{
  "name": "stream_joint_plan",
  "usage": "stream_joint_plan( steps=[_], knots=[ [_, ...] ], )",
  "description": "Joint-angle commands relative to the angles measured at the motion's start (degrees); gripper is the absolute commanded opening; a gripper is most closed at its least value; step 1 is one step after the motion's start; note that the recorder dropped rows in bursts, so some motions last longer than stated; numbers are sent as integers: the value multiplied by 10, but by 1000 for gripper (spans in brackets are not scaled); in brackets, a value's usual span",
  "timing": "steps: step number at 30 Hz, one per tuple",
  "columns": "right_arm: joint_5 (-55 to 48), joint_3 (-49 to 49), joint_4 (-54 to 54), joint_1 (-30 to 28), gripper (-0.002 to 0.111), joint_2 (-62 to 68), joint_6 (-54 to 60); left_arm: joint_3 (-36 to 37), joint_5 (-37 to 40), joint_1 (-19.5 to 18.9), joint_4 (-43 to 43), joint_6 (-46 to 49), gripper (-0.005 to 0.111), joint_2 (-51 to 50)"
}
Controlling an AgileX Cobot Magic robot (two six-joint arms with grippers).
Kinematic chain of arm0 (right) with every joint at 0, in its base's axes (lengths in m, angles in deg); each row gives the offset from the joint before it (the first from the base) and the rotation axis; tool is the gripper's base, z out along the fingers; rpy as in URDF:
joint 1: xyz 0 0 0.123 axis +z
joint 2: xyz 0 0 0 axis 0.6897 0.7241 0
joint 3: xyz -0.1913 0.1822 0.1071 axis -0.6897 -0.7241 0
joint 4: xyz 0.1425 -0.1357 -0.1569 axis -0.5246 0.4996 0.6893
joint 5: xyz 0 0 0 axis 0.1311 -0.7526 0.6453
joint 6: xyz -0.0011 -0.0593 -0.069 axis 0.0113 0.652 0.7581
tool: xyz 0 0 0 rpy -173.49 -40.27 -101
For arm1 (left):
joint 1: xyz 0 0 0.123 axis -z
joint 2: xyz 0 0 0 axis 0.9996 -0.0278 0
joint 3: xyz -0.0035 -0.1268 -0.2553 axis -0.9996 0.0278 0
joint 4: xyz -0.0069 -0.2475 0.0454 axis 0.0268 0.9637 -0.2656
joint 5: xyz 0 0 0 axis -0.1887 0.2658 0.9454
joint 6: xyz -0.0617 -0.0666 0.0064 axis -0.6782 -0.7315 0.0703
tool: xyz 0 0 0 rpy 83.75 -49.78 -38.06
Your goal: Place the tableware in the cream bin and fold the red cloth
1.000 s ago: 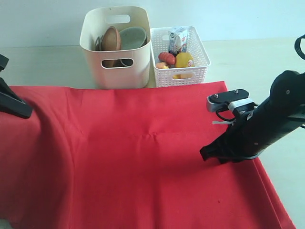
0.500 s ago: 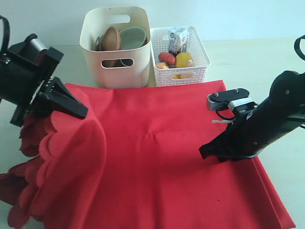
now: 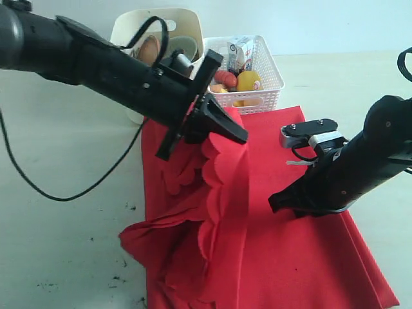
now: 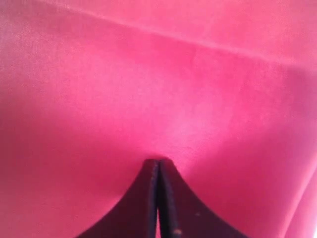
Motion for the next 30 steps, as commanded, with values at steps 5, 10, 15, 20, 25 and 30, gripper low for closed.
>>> stream_joint_plan(
  steps=[5,10,15,20,25,30],
  knots=[
    [-26,-5,11,0,0,-23,-18,-100,-21,48,46,-23,18,-131],
    [-72,-5,107,0,0,-105,-113,-113,-18,49,85,-17,55,-139],
    [-156,-5,339,0,0,-209,-313,-146,1,49,105,-5,65,-139],
    [-231,-5,438,0,0,-305,-377,-197,10,46,95,12,65,-136],
    [-242,-5,426,0,0,-364,-376,-224,10,10,-72,-12,58,-100],
    [-250,-5,424,0,0,-397,-376,-220,10,-27,-315,-89,54,-68]
  ],
)
